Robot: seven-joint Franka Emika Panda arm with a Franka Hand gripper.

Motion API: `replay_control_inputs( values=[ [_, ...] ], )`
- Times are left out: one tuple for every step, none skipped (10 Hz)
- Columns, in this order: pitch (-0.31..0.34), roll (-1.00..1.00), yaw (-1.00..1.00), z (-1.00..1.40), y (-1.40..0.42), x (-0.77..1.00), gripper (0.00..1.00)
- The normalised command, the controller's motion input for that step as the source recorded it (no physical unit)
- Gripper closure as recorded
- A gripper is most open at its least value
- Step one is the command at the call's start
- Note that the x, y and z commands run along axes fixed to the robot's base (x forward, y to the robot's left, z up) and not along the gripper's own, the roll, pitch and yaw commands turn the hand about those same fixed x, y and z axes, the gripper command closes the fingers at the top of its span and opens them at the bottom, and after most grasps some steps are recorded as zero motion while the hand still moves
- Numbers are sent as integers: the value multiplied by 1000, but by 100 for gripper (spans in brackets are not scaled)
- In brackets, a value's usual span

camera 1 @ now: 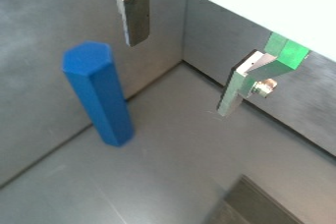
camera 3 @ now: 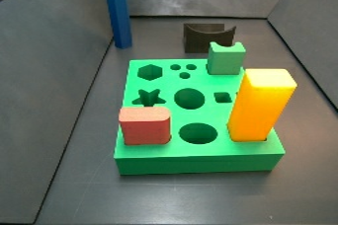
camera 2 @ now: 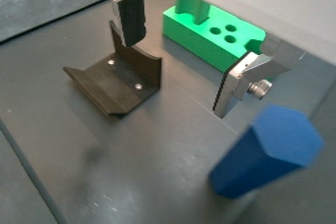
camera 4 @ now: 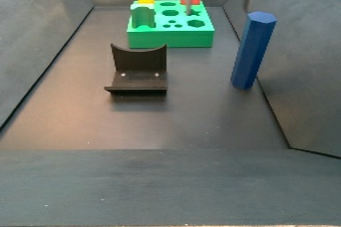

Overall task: Pick up the hexagon object. Move up. Move to above the board. Insert the hexagon object.
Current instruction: Pick up the hexagon object.

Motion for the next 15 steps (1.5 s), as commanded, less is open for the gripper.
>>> replay_control_inputs(
  values=[
    [-139, 0, 0, 46, -143, -1000, 0],
    [-176, 11, 0, 0, -249, -1000, 0],
    [-179, 53, 0, -74, -300, -966, 0],
    [-191, 50, 34, -171, -306, -883, 0],
    [-204, 31, 77, -220, -257, -774, 0],
    [-144, 91, 31, -203, -157, -643, 0],
    [-100, 79, 154, -191, 0, -486, 0],
    [11, 81, 146, -431, 97, -97, 0],
    [-27, 180, 174, -720, 43, -77, 0],
    [-80, 207, 197, -777, 0, -94, 0],
    [-137, 149, 194, -811, -31, -3, 0],
    [-154, 111, 160, -811, -26, 0, 0],
    [-36, 10, 0, -234, -3, 51, 0],
    [0, 51, -80, 0, 0, -46, 0],
    [0, 0, 0, 0, 0, 0, 0]
  ],
)
